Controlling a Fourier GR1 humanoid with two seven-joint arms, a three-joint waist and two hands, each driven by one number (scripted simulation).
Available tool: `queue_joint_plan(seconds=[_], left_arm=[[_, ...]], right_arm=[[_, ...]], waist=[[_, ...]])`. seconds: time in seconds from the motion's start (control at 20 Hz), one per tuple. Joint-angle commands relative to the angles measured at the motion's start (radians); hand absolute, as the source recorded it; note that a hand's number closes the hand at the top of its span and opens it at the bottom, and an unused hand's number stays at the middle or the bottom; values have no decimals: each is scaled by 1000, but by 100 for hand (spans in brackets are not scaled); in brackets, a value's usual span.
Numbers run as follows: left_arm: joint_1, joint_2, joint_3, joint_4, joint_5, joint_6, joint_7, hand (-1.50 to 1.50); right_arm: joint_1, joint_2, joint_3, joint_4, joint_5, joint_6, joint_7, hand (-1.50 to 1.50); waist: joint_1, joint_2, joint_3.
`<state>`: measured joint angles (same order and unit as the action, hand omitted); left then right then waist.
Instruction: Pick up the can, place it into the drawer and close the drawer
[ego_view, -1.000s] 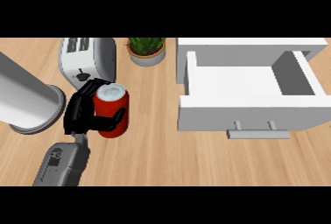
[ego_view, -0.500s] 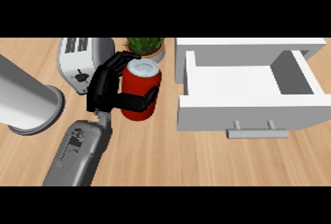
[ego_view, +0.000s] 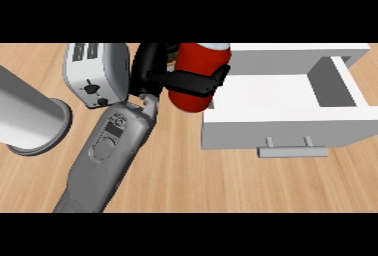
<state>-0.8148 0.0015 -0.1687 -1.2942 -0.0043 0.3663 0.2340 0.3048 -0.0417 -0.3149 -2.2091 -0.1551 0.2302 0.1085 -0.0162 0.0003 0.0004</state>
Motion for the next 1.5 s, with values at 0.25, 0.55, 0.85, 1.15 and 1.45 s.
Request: queue_joint_plan(seconds=[0.25,0.55,0.85,1.15,1.45], left_arm=[[-297,-2,-36,198,60,111,63,150],[-429,-2,-37,316,116,114,92,150],[-544,-2,-85,539,211,181,-22,150],[-610,-2,-154,654,314,206,-77,150],[-675,-2,-215,767,373,220,-87,150]], right_arm=[[-27,2,32,-35,34,-32,62,-150],[-31,19,18,8,47,-33,9,-150],[-87,-21,-7,41,-12,-14,57,-150],[-81,-6,14,57,31,-10,15,-150],[-147,-25,19,53,36,-33,72,-150]], waist=[[-5,1,0],[-4,1,0],[-23,7,1],[-40,10,1],[-51,14,2]])
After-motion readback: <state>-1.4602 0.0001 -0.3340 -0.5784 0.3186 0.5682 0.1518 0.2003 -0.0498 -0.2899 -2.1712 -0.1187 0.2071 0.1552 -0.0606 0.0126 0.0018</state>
